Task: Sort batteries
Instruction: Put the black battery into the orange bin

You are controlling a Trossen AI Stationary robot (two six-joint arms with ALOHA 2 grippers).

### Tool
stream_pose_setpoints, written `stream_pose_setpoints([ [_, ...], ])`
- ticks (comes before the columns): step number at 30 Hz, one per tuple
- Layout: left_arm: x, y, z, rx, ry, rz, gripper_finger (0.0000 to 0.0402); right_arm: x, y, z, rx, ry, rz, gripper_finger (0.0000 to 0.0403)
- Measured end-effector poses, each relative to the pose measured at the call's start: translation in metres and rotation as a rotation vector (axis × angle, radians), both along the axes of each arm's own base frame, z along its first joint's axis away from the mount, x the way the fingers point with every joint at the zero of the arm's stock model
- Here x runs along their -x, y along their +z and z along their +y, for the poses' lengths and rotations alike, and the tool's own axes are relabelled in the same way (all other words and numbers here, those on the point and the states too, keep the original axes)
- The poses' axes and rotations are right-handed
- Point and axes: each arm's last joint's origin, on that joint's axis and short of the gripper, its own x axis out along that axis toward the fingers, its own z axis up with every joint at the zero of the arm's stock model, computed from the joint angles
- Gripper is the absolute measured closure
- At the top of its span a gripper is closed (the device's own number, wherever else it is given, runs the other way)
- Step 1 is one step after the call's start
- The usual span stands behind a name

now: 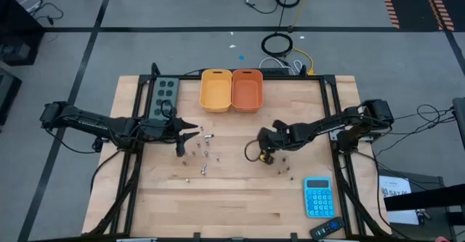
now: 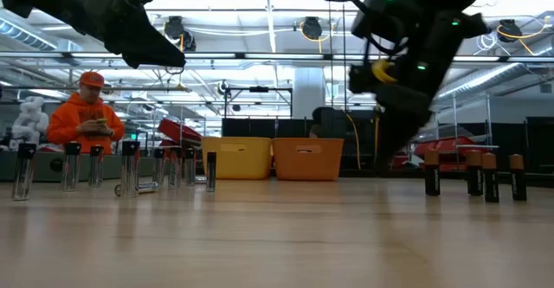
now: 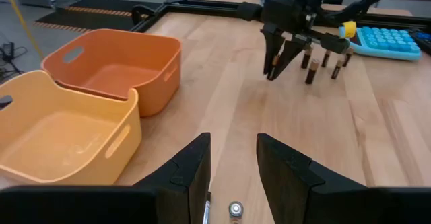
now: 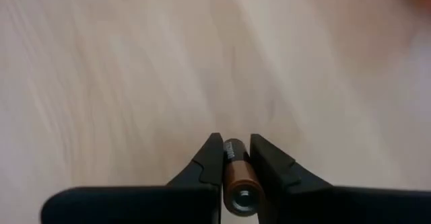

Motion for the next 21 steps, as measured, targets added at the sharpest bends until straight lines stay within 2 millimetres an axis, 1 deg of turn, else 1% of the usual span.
stream_pose_setpoints([
  [5,-0.005,-0.003,0.000,0.001,0.018,0.009,0.0272,-0.019,0.012,-0.023,0.060,0.026,-0.202,0.0375],
  [10,-0.012,-0.015,0.002,-0.058,0.116,0.074,0.0272,-0.030,0.024,-0.051,0.182,-0.027,-0.402,0.0375],
  [14,-0.020,-0.017,0.001,-0.078,0.131,0.051,0.0272,-0.030,0.031,-0.075,0.269,-0.071,-0.536,0.0370],
  [19,-0.029,-0.004,0.005,-0.163,0.115,-0.078,0.0272,-0.025,0.039,-0.113,0.347,-0.167,-0.609,0.0351],
  [21,-0.030,-0.003,0.011,-0.175,0.103,-0.079,0.0272,-0.022,0.044,-0.128,0.351,-0.193,-0.658,0.0349],
])
